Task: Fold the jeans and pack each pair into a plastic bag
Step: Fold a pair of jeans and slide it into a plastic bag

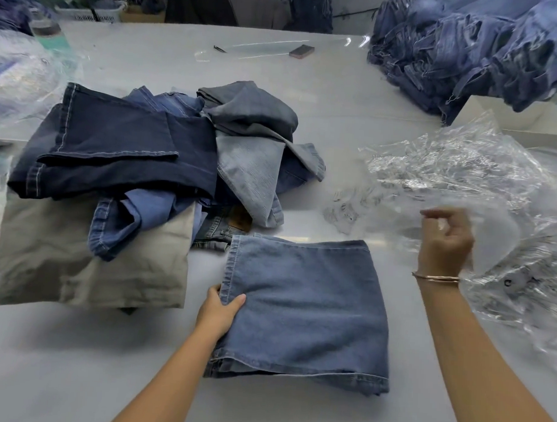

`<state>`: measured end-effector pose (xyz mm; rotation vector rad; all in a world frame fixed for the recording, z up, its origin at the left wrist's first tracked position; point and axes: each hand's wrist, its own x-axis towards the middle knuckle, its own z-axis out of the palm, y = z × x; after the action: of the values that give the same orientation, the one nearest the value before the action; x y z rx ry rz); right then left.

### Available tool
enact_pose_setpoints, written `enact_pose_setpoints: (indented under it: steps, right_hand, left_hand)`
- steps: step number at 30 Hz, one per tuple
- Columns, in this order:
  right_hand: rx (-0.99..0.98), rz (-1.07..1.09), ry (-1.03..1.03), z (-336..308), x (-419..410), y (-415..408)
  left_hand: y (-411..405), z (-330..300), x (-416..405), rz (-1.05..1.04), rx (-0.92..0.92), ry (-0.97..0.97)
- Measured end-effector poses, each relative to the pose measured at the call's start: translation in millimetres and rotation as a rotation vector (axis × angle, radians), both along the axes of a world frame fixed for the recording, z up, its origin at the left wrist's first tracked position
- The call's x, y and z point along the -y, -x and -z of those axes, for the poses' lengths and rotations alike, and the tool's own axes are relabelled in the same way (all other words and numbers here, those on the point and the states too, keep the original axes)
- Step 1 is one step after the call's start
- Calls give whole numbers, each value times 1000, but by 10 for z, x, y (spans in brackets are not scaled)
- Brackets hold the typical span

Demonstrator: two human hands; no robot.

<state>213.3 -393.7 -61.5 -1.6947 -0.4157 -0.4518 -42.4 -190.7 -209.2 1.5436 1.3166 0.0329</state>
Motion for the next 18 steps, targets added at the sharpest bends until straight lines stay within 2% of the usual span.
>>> enact_pose_setpoints:
  steps: [2,3,4,5,6,7,9,11,13,16,18]
  right_hand:
    - [359,-196,237,-172,-12,230]
    - [444,-304,310,-233,-50,370]
    - [470,-413,371,-286,-115,532]
    - [458,-524,434,-310,-186,700]
    - [441,-641,508,-298,-250,851]
    - [436,-760,601,-246,-312,983]
    - [458,-958,863,-71,-436,1194]
    - [485,-1109,1063,138,-520,1352]
    - [467,-1229,1204,301,-555,1459]
    - [394,-1311,1378,425,-565,1542]
    - [379,-1329,1366,418,-563,1558]
  left_hand:
    - [-13,-102,47,107,-195,-262]
    - [-16,-177,89,153,-257,-430]
    - [-35,-270,135,171,-224,-579]
    - [-70,-376,188,180,-103,-672]
    - [-113,-473,232,181,91,-676]
    - [-160,-585,277,153,312,-552]
    - [-223,-863,370,69,661,-60]
    - [-240,-978,353,14,779,288]
    - [-251,-969,301,88,720,398]
    - [-308,-932,277,259,458,390]
    - [-326,-908,274,497,280,173]
